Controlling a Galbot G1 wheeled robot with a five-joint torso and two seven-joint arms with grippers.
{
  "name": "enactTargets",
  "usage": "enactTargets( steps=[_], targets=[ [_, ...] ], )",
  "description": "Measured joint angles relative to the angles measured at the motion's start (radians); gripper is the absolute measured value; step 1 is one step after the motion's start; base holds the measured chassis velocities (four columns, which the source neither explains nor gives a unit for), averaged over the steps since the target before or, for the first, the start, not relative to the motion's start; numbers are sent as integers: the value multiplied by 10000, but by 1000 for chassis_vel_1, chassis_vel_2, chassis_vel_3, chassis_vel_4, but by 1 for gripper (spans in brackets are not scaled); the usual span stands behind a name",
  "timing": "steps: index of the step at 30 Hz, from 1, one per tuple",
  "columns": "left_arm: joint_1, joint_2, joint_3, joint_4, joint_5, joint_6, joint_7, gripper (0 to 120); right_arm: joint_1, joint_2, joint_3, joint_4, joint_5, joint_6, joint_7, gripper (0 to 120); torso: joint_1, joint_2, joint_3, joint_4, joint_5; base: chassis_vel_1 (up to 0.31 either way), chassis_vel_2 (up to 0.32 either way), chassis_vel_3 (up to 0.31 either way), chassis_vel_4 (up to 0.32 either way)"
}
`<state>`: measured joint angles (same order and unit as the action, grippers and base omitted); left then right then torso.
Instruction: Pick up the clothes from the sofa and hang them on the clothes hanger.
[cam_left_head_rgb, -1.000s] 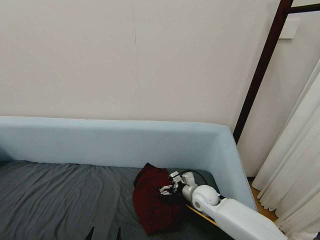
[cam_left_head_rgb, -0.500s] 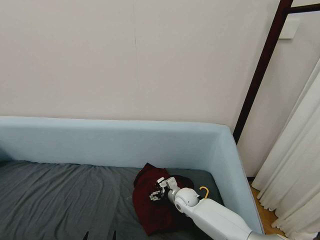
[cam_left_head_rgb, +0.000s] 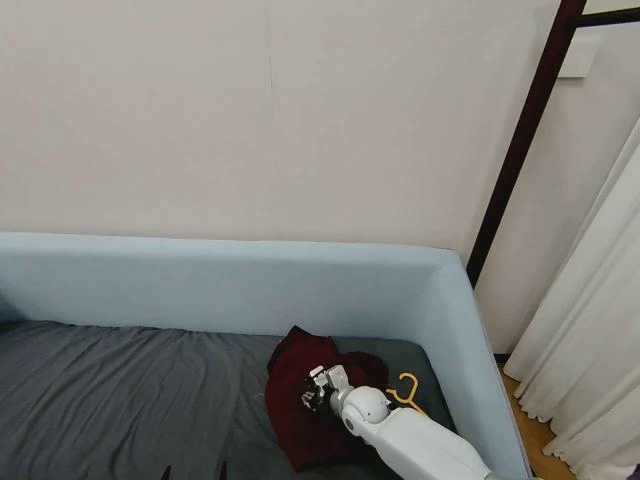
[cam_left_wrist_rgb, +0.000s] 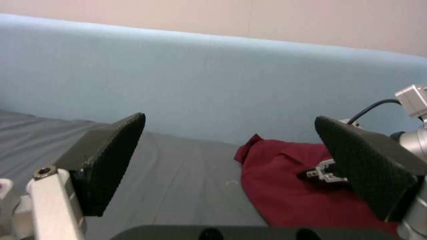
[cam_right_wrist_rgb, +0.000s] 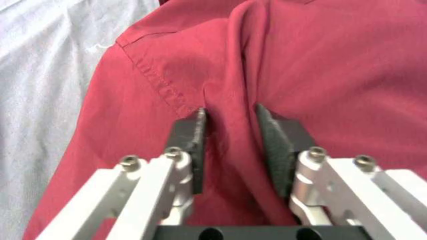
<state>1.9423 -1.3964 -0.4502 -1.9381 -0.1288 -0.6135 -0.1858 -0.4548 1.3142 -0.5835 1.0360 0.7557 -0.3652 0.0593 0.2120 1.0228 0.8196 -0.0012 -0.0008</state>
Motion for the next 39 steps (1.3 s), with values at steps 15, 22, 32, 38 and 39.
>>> enactTargets(
  steps=[15,22,32,38,39],
  targets=[
    [-148,-8,23,136,-82,16,-48,100,-19,-485,-36,546,-162,354,0,0,0,0,0,1,1,0,0,0,0],
    [-303,10,36,186,-217,42,-53,100,1,-1383,124,1914,284,1207,223,0,0,0,0,-1,2,0,0,0,0],
    [-423,-61,77,249,-251,48,-88,100,809,-2814,660,4989,1802,1123,501,0,1,0,0,0,-1,0,0,0,0],
    [-486,-28,68,247,-341,48,-122,100,2177,-3357,329,6345,2759,932,629,0,1,0,1,0,0,0,0,0,0],
    [-497,-24,68,247,-356,48,-135,100,2448,-3395,273,6488,2913,917,632,0,1,-1,1,0,1,0,0,0,0]
  ],
)
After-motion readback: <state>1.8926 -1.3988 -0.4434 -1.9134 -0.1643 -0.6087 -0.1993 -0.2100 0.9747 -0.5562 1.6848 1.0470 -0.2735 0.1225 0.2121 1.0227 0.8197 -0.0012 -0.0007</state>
